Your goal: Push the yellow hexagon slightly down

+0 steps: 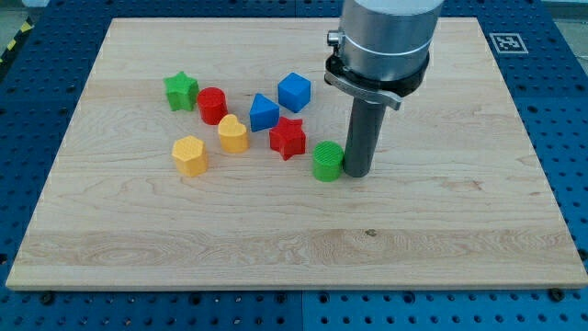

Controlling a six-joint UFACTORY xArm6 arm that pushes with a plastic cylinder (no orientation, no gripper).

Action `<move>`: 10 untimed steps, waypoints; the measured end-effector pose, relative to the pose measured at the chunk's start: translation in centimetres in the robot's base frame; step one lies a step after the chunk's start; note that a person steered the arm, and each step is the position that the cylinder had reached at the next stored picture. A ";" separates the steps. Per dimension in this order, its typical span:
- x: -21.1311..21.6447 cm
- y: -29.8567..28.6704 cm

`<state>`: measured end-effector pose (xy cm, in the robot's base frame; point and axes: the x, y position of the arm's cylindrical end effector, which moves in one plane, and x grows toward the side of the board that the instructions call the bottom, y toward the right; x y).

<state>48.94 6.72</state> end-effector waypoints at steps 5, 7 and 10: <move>0.3 5.3; 0.7 9.9; 6.7 4.0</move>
<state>55.64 10.71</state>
